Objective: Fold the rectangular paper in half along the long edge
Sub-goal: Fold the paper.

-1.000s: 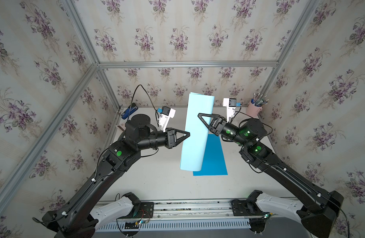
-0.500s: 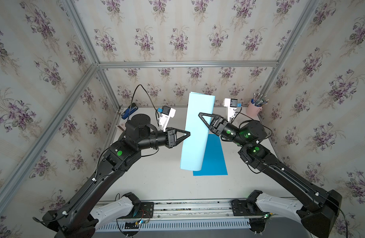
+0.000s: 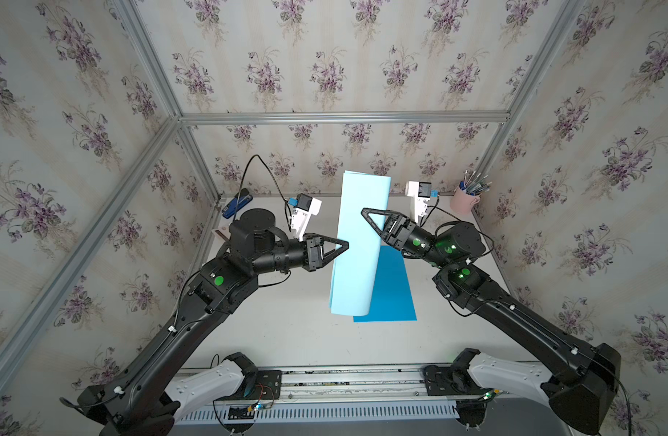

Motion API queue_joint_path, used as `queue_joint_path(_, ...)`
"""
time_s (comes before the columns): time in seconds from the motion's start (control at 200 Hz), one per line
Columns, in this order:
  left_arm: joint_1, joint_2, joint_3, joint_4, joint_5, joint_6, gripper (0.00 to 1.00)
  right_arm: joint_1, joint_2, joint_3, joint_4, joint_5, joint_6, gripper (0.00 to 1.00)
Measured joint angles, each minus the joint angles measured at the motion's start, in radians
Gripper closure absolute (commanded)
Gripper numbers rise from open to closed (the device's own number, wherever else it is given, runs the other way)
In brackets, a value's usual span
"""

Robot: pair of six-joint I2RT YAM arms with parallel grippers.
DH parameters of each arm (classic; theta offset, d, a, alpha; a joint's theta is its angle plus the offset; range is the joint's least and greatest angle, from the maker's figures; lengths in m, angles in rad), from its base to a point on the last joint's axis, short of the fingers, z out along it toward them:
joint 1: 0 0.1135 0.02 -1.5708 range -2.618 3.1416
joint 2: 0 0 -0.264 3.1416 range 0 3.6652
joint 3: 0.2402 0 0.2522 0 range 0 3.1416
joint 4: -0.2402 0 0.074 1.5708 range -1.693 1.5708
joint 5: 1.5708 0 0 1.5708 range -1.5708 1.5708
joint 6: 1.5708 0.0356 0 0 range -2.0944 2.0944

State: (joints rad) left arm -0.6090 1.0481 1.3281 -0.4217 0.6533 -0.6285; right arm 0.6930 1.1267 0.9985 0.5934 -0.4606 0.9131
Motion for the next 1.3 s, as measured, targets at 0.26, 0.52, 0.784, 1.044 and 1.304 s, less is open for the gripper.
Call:
queue_joint_path(0.26,0.000,0.000,0.000,0.000,0.000,0.000,0.84,0.000,-0.004,0.000,0.000,-0.023,0.003,0.73)
queue_joint_path(0.52,0.000,0.000,0.000,0.000,0.000,0.000,0.87,0.000,-0.010,-0.009,0.008,-0.023,0.003,0.73)
queue_joint_path(0.784,0.000,0.000,0.000,0.000,0.000,0.000,0.92,0.000,-0.010,-0.012,0.009,-0.023,0.004,0.73)
queue_joint_path(1.044,0.000,-0.001,0.000,0.001,0.003,0.000,0.91,0.000,-0.013,-0.018,0.009,-0.015,0.003,0.73)
queue_joint_path(1.304,0.000,-0.003,0.000,0.007,0.010,-0.001,1.00,0.000,-0.014,-0.015,0.000,0.003,-0.001,0.67)
